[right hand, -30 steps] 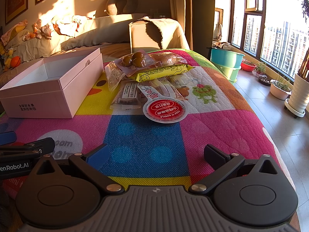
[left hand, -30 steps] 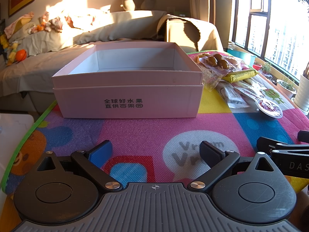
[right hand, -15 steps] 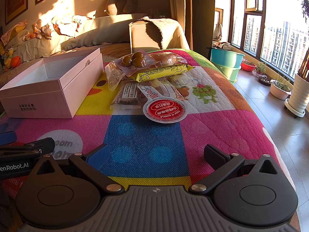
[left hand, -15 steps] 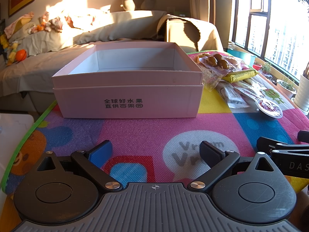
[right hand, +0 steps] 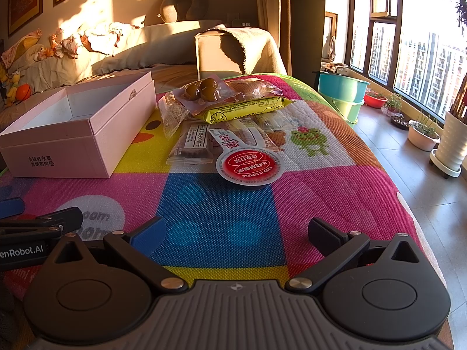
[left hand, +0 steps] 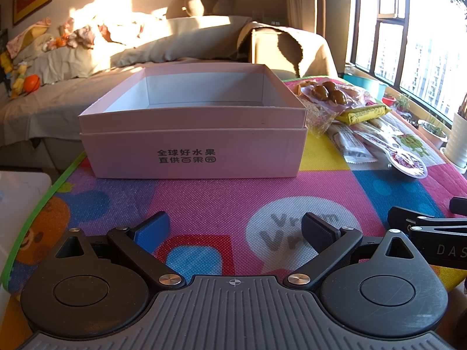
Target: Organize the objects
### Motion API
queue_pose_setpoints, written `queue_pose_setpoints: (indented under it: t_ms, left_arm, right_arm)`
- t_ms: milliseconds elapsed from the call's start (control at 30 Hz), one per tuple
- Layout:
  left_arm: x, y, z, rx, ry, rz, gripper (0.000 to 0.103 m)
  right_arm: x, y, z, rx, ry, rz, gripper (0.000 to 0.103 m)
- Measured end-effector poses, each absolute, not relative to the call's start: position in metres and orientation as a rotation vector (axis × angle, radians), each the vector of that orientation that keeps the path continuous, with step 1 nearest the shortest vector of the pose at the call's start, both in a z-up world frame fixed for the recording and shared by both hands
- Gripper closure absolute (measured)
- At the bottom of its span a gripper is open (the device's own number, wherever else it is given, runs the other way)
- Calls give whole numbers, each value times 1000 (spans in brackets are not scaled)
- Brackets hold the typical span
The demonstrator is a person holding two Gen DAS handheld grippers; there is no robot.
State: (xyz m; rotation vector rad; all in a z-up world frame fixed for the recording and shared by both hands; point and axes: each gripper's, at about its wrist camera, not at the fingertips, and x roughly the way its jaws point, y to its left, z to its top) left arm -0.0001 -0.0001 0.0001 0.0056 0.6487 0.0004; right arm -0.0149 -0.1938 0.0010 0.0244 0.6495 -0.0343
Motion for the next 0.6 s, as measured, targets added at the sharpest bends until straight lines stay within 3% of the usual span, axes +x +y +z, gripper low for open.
queue_pose_setpoints:
  t_ms: [600]
  left_arm:
    - [-3, -2, -1, 17, 649, 10, 2]
  right_arm:
    - [-12, -194, 0, 23, 661, -27, 0]
